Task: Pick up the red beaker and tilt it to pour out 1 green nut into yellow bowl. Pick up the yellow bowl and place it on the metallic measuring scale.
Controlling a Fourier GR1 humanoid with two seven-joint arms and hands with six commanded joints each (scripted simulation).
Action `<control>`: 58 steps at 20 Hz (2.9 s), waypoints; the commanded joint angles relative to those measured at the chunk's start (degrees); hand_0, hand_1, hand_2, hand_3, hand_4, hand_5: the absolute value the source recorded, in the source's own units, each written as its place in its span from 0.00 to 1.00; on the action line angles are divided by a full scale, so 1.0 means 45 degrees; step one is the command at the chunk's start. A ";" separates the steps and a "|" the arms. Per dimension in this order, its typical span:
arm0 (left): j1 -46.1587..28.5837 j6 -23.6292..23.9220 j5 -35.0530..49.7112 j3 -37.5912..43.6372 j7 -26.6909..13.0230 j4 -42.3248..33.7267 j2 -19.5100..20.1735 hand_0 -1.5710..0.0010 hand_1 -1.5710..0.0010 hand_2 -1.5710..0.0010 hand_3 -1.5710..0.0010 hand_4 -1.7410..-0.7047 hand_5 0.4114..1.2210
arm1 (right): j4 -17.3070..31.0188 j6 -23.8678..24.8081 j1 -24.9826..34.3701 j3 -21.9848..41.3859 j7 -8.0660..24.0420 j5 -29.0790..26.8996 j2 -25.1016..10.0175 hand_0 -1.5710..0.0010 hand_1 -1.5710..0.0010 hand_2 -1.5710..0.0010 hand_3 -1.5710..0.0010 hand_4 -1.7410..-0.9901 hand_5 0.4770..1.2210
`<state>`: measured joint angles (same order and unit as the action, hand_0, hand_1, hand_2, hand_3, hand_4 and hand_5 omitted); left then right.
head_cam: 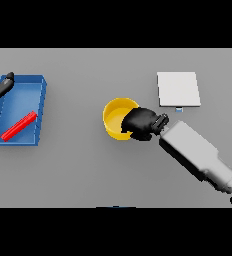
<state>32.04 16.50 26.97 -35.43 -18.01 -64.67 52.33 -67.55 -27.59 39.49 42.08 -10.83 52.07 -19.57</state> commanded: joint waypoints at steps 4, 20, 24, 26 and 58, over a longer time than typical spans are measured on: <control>-0.0030 -0.0104 0.0091 0.0061 -0.0101 -0.0080 0.0156 1.00 1.00 1.00 1.00 0.99 0.35 | -0.0222 -0.0050 -0.0046 -0.0316 0.0044 -0.0296 -0.0120 0.03 0.03 0.16 0.17 0.02 0.98; -0.0017 0.0039 0.0076 0.0003 -0.0475 -0.0611 0.0363 1.00 1.00 1.00 1.00 0.98 0.35 | -0.1885 -0.0414 0.0172 -0.2417 0.1027 -0.0829 -0.1802 0.00 0.00 0.04 0.26 0.00 1.00; -0.0212 0.0079 0.0154 0.0077 -0.0445 -0.0665 0.0452 1.00 1.00 1.00 1.00 0.98 0.38 | -0.1388 0.0222 0.0227 -0.2953 0.0767 -0.0840 -0.2303 0.00 0.00 0.02 0.27 0.00 1.00; -0.0104 0.0120 0.0116 0.0038 -0.0638 -0.0641 0.0402 1.00 1.00 1.00 1.00 0.98 0.38 | -0.0779 0.0453 0.0285 -0.3246 0.0821 -0.0932 -0.2286 0.00 0.00 0.03 0.27 0.00 1.00; -0.0105 0.0063 0.0054 -0.0048 -0.0844 -0.0492 0.0279 1.00 1.00 1.00 1.00 0.98 0.37 | 0.6372 0.2015 0.1737 -0.4552 -0.0343 -0.0728 -0.1824 0.85 0.76 0.67 0.67 0.32 0.54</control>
<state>31.57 16.79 27.20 -35.64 -21.80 -66.88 53.60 -38.88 -18.50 47.31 21.59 -12.34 48.80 -27.76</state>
